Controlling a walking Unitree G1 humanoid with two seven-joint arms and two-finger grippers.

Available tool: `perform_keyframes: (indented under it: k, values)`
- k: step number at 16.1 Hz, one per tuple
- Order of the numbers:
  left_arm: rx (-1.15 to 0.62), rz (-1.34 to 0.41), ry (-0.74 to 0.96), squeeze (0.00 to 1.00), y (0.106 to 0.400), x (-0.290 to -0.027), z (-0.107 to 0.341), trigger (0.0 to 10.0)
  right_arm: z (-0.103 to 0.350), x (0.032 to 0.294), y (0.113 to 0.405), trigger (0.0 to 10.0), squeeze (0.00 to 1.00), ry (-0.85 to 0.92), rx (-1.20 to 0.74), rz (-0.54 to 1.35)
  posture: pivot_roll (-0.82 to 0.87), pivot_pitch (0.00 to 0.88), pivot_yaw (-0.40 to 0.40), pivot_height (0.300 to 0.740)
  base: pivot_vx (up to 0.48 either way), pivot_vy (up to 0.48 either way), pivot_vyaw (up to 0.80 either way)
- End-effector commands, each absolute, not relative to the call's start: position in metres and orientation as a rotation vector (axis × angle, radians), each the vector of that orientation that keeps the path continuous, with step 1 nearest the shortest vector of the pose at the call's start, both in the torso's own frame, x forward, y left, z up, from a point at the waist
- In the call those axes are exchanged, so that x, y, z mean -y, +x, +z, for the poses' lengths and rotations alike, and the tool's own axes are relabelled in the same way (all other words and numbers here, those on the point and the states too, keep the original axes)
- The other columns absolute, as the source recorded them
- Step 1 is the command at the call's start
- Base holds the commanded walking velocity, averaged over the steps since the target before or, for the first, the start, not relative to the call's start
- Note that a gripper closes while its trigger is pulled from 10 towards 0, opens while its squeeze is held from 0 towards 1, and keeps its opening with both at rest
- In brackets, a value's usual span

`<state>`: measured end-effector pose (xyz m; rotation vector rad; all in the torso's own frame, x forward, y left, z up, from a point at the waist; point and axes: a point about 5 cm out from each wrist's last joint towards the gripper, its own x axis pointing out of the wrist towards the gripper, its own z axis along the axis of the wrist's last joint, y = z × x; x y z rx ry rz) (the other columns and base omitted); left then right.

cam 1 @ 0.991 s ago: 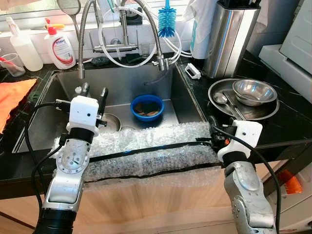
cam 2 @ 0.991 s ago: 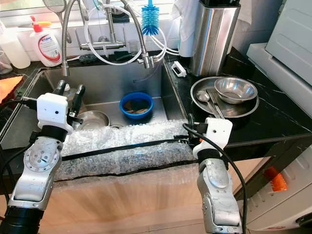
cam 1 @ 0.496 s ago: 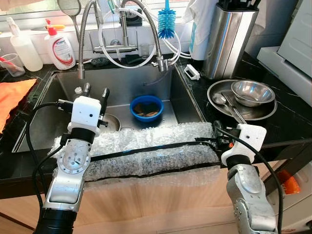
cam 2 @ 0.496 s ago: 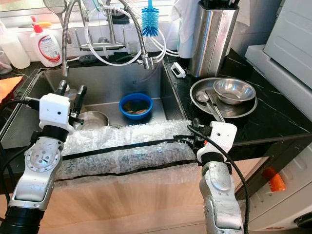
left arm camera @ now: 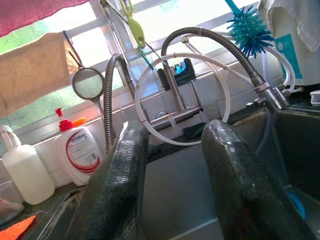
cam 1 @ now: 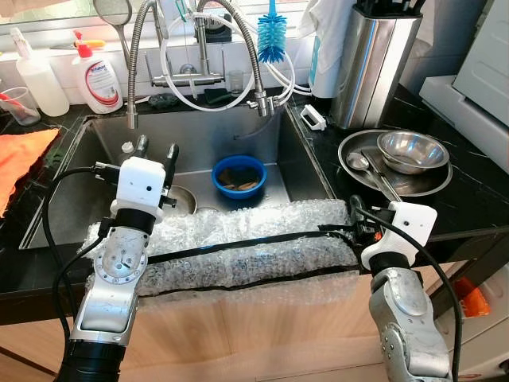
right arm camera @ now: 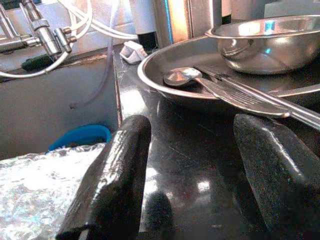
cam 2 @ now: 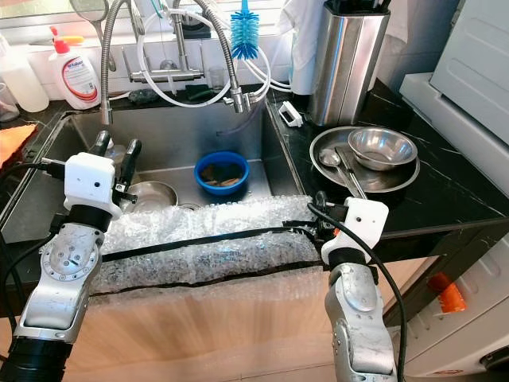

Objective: Kitchen organization

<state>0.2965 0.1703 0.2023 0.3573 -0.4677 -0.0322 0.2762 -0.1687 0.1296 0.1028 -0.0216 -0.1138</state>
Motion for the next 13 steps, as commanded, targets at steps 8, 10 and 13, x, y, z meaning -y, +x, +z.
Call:
perform_keyframes:
  k: [8, 10, 13]
  values:
    - [0.486, -0.028, 0.364, 0.00, 0.298, -0.169, 0.206, 10.0, 0.142, 0.160, 0.280, 10.0, 0.00, 0.097, 0.087, -0.042, -0.07, 0.000, 0.006, 0.740, 0.000, 0.000, 0.00]
    - [0.485, -0.029, 0.365, 0.00, 0.298, -0.169, 0.206, 10.0, 0.142, 0.155, 0.280, 10.0, 0.00, 0.065, 0.084, 0.000, -0.07, 0.000, 0.004, 0.740, 0.000, 0.000, 0.00]
    - [0.481, -0.032, 0.367, 0.00, 0.298, -0.169, 0.205, 10.0, 0.136, 0.149, 0.282, 10.0, 0.00, 0.039, 0.037, 0.065, -0.07, 0.000, 0.004, 0.740, 0.000, 0.000, 0.00]
